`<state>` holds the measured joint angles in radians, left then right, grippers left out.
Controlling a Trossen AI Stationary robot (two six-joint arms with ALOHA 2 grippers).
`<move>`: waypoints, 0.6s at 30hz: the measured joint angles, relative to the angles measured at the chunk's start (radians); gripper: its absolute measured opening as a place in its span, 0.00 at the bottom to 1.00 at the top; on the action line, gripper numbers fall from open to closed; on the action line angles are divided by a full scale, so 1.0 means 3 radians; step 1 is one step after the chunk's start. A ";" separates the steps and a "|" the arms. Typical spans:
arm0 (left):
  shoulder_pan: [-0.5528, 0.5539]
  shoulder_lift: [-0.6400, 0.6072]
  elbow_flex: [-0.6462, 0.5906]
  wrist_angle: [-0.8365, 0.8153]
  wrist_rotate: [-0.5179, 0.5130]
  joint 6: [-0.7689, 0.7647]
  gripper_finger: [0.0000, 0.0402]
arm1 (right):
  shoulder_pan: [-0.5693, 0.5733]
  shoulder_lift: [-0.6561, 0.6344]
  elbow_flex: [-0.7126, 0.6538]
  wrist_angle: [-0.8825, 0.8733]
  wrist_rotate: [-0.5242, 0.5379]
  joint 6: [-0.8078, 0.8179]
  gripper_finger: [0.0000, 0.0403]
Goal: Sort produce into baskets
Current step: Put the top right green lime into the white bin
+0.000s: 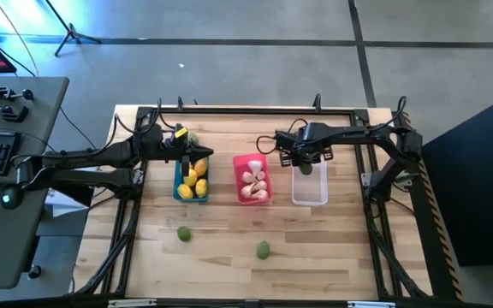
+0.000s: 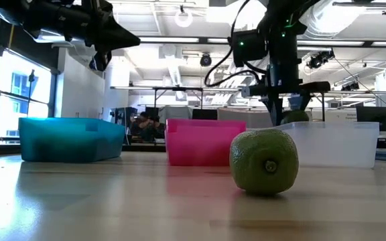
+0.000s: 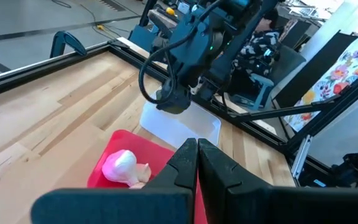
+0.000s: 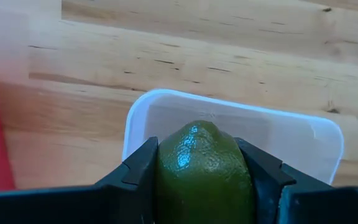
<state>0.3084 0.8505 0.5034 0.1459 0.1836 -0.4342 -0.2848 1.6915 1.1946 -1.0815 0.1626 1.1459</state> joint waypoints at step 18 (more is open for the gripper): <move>-0.0004 0.0000 0.0001 0.0003 0.0058 -0.0032 0.00 | -0.0010 0.0106 -0.0437 0.0508 -0.0057 0.0285 0.45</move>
<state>0.3073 0.8505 0.5037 0.1467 0.2008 -0.4438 -0.2878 1.7233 1.0634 -0.9290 0.1454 1.2315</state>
